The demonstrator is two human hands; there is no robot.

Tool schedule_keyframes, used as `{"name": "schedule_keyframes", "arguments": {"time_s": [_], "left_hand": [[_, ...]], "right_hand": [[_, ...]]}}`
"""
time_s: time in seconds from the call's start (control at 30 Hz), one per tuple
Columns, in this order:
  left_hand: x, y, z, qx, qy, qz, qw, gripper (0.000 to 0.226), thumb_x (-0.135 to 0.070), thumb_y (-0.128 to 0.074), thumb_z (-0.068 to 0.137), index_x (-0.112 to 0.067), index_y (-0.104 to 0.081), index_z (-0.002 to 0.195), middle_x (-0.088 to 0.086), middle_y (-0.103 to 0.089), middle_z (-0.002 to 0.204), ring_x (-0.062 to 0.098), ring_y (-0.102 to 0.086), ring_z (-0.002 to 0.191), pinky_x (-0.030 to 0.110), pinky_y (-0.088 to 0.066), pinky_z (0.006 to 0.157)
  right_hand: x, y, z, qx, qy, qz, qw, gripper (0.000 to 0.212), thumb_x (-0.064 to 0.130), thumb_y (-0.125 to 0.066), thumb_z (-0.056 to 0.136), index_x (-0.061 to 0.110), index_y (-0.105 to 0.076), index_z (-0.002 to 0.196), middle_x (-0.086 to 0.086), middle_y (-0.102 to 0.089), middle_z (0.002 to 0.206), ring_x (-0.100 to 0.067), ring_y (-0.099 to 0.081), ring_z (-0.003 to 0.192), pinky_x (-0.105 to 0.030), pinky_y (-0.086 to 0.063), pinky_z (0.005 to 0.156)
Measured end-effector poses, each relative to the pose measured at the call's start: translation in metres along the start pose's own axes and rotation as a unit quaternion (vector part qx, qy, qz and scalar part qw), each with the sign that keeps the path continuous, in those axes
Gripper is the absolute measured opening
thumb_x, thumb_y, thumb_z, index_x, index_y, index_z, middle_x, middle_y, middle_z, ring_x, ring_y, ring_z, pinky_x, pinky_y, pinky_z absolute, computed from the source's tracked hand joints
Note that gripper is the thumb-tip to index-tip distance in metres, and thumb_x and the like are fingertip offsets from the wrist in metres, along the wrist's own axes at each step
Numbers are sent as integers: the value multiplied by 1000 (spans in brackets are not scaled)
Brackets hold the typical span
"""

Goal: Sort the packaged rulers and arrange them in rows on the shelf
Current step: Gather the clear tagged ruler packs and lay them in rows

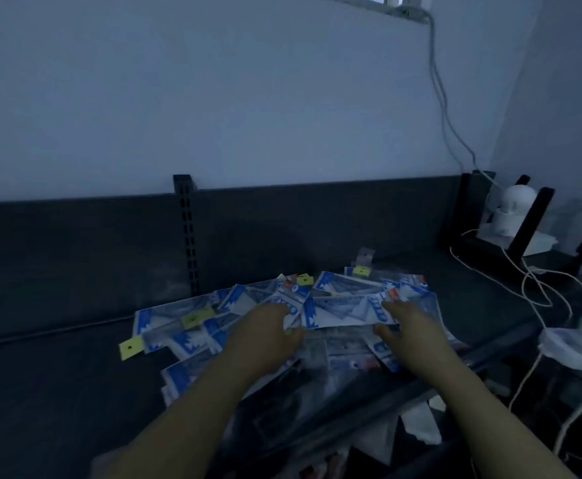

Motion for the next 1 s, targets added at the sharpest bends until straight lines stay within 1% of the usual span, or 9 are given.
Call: {"name": "schedule_keyframes", "arguments": {"time_s": [0.07, 0.13, 0.23, 0.43, 0.6, 0.7, 0.8, 0.9, 1.0], "left_hand": [[-11, -15, 13, 5, 10, -35, 999, 27, -47, -56, 91, -25, -58, 105, -5, -59, 95, 12, -56, 85, 29, -48, 79], [-21, -27, 20, 6, 25, -55, 998, 26, -50, -63, 83, -26, -56, 90, -8, -58, 83, 10, -55, 77, 27, -48, 69], [-27, -41, 32, 4, 35, -65, 997, 47, -51, -70, 73, -22, -58, 108, 0, -63, 105, 16, -60, 94, 34, -53, 81], [-30, -40, 41, 10, 61, -95, 994, 55, -29, -74, 76, -18, -50, 125, 3, -60, 121, 20, -58, 106, 27, -49, 84], [-26, -38, 34, 9, 88, -112, 990, 66, -33, -78, 75, -19, -42, 130, -2, -55, 121, 11, -49, 93, 21, -41, 72], [-20, -31, 28, -4, 111, -125, 986, 78, -25, -77, 77, -12, -35, 142, 7, -51, 137, 19, -54, 114, 20, -41, 80], [-14, -23, 21, -12, 109, -93, 990, 63, -19, -73, 82, -8, -44, 137, 9, -59, 120, 16, -55, 102, 18, -39, 73], [-6, -15, 15, -18, 115, -81, 990, 49, -20, -70, 85, -11, -53, 129, 9, -61, 120, 17, -56, 97, 22, -42, 75], [2, -7, 7, -13, 111, -79, 991, 31, -16, -58, 93, -11, -58, 124, 9, -62, 117, 18, -60, 91, 27, -49, 75]], "right_hand": [[-8, -4, 8, 26, 20, -12, 999, 55, 41, -52, 94, 22, -40, 143, -4, -31, 153, -21, -28, 140, -37, -24, 115], [-16, -12, 15, 68, 36, -6, 997, 55, 43, -51, 94, 23, -40, 143, -3, -27, 155, -20, -24, 142, -33, -23, 114], [-28, -23, 20, 102, 40, 30, 994, 56, 45, -52, 93, 25, -40, 144, -5, -24, 156, -20, -24, 143, -30, -23, 114], [-38, -27, 26, 120, 47, 32, 991, 59, 51, -49, 92, 33, -33, 146, 0, -20, 158, -19, -20, 144, -34, -21, 116], [-41, -29, 28, 121, 47, 32, 991, 61, 53, -49, 91, 34, -31, 147, -2, -18, 159, -19, -21, 144, -35, -21, 115], [-40, -27, 27, 107, 55, 30, 992, 60, 49, -50, 92, 31, -33, 146, -4, -25, 155, -20, -26, 141, -32, -26, 111], [-36, -25, 25, 79, 59, 34, 995, 60, 46, -52, 92, 26, -34, 145, -7, -30, 153, -22, -28, 140, -32, -28, 110], [-28, -25, 22, 38, 79, 48, 995, 58, 41, -53, 93, 24, -34, 146, -8, -22, 157, -22, -19, 145, -35, -22, 116], [-13, -28, 13, 39, 121, 65, 990, 48, 30, -51, 96, 26, -41, 143, -6, -23, 157, -23, -19, 144, -35, -20, 116]]}}
Point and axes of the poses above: each hand's wrist, its own z-axis towards the middle knuckle, its own y-axis out of the back of the hand, x = y × z, the point moved 4 cm from there along z, towards the middle knuckle
